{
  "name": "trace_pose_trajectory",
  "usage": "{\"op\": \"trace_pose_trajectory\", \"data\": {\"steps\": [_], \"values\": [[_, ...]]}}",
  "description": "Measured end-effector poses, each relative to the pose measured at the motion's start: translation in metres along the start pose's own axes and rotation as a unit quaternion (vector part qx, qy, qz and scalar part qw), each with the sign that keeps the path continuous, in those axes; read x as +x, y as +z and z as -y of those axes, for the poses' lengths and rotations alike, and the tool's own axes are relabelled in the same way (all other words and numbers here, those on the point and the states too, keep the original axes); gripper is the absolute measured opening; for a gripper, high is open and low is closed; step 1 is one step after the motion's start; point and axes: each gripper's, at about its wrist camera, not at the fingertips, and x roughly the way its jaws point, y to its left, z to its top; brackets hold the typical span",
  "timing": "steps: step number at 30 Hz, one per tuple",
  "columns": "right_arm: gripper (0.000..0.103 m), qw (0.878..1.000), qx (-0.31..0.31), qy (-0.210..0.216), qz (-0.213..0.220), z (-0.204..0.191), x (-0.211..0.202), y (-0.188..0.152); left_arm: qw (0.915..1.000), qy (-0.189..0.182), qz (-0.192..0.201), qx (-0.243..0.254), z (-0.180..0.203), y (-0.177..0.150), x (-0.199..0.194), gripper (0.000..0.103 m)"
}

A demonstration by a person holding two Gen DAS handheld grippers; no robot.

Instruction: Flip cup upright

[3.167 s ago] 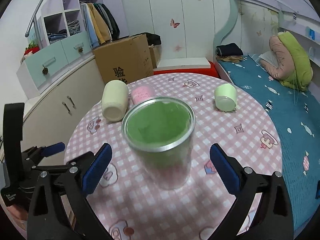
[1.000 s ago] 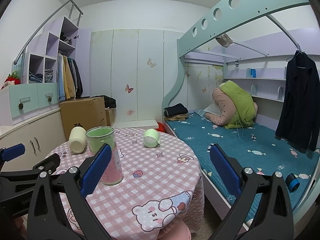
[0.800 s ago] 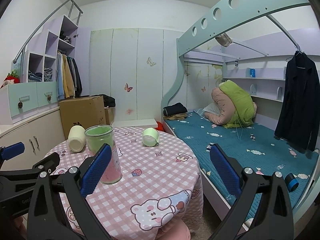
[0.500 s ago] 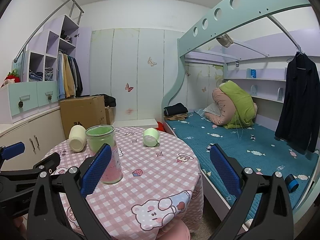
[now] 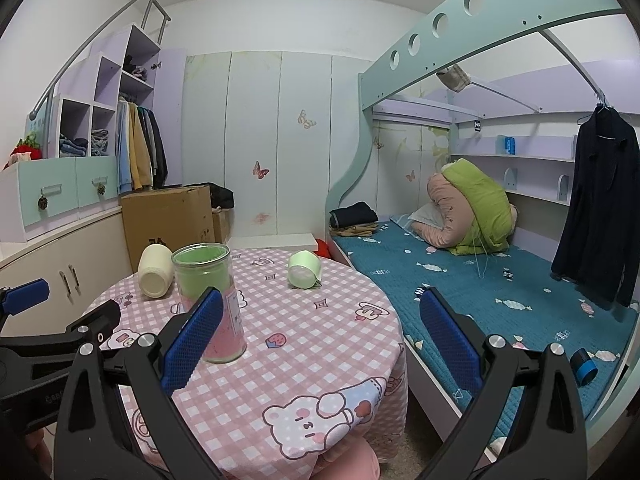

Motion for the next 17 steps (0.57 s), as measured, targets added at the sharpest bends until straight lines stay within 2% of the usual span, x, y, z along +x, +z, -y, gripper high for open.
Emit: {"op": "trace_pose_trajectory", "data": {"steps": [6, 11, 17], "values": [[0.095, 1.0, 0.003, 0.002, -0.002, 0.0025, 0.0005, -0.0007, 0.9998, -0.016, -0.002, -0.014, -0.0048, -0.0014, 0.0024, 0.094], [0.095, 1.0, 0.002, 0.001, -0.002, 0.0021, 0.0003, -0.001, 1.0, -0.002, -0.002, 0.0, -0.0003, -0.0011, 0.0034, 0.094], [0.095, 1.0, 0.003, 0.002, -0.006, 0.0034, 0.0024, -0.0023, 1.0, -0.006, -0.007, 0.002, 0.0003, -0.0025, 0.0041, 0.094]]}}
